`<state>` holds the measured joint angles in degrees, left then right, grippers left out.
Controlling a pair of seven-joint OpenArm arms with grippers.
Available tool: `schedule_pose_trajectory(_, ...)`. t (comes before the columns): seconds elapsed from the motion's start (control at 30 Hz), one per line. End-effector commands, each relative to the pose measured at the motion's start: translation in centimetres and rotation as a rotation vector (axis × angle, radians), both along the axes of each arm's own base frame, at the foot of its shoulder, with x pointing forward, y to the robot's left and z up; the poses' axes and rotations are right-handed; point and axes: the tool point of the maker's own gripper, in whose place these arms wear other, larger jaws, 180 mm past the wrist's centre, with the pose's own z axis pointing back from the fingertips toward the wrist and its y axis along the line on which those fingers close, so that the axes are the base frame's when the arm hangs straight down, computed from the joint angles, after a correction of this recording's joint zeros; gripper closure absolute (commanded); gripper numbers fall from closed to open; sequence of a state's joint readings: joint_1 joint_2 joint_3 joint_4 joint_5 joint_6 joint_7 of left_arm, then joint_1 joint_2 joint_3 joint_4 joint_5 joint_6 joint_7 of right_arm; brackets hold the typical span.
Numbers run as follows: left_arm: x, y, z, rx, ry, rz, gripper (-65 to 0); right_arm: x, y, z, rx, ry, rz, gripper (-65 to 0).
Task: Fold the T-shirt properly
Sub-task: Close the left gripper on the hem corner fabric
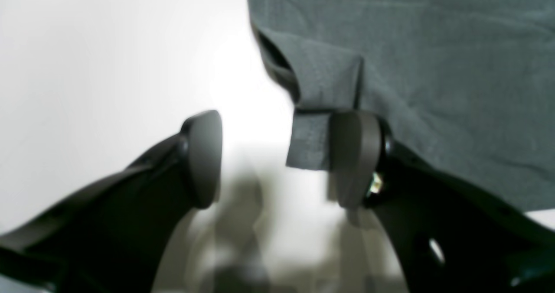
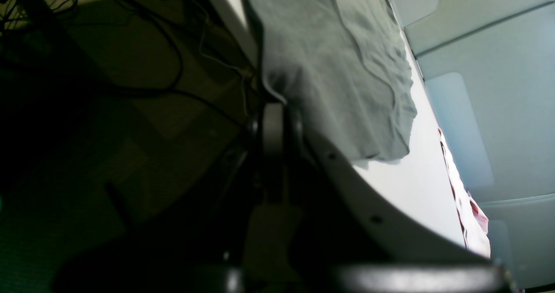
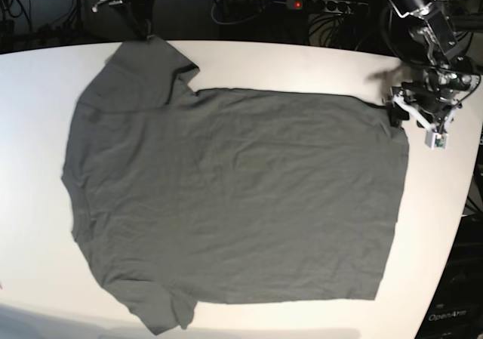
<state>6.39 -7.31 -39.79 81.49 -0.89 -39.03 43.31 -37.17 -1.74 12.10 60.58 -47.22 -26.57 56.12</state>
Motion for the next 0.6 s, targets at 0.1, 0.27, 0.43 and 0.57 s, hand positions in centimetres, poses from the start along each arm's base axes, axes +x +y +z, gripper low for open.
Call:
schedule_pose_trajectory(0.1, -5.0, -0.5, -3.3, 0.022, 0.252, -0.036, -38.8, 0.0, -0.2, 0.6, -0.014, -0.029, 0.003, 0.0)
schedule_pose_trajectory(0.27, -4.8, 0.5, -2.5, 0.008, 0.251, -0.03, -38.8, 0.0, -0.2, 0.6, -0.014, -0.029, 0.003, 0.0)
schedule_pose_trajectory(0.43, -4.1, 1.9, -0.8, -0.036, 0.216, -0.026, -38.8, 0.1, -0.2, 0.6, -0.014, -0.03, 0.003, 0.0)
schedule_pose_trajectory(0.57, -3.9, 2.0, -0.7, -0.04, 0.21, -0.027, -38.8, 0.1, -0.2, 0.6, -0.014, -0.03, 0.003, 0.0)
